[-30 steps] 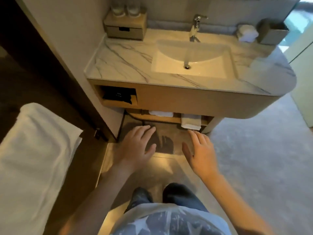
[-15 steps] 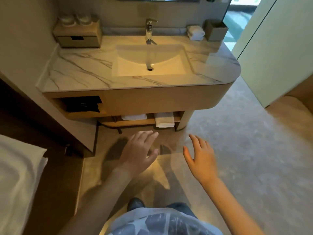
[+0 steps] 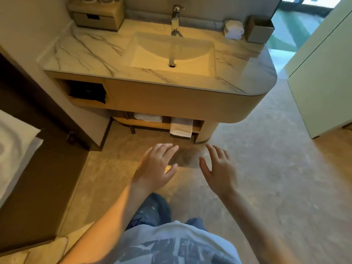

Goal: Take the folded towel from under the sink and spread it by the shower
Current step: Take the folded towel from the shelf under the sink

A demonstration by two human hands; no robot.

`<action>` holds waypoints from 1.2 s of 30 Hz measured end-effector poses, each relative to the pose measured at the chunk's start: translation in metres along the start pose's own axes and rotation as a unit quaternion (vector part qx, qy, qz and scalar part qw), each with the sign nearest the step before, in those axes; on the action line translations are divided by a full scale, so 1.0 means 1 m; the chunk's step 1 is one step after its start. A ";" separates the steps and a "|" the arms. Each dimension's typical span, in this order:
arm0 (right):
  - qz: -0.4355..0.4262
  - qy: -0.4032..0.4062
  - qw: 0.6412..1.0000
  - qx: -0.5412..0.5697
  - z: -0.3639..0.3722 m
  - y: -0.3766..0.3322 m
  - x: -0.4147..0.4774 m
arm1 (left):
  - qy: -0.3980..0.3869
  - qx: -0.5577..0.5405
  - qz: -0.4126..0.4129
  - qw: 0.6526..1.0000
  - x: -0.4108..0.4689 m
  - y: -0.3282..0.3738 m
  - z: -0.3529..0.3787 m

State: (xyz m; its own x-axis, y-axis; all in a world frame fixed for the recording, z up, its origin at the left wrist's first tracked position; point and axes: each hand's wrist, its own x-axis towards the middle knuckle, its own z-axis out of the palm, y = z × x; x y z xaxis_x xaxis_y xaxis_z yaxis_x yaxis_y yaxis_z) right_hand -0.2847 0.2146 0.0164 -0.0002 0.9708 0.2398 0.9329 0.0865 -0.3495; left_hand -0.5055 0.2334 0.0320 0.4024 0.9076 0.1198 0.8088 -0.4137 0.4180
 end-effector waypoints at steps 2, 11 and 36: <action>-0.016 -0.008 1.000 -0.006 0.002 0.011 0.009 | 0.006 -0.026 -0.015 1.000 0.010 0.009 0.001; -0.007 -0.048 0.999 -0.012 0.053 0.045 0.069 | -0.097 0.015 -0.022 0.995 0.087 -0.031 0.032; 0.063 -0.068 0.995 -0.025 0.568 0.274 0.171 | -0.029 -0.052 -0.057 0.997 0.240 -0.333 0.523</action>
State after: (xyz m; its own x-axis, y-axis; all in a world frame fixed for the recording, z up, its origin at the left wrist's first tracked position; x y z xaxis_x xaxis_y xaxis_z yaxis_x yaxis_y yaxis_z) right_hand -0.2341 0.5316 -0.5529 0.0713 0.9949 0.0709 0.9452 -0.0447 -0.3234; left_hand -0.4543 0.5516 -0.5497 0.3367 0.9415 0.0149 0.8027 -0.2953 0.5181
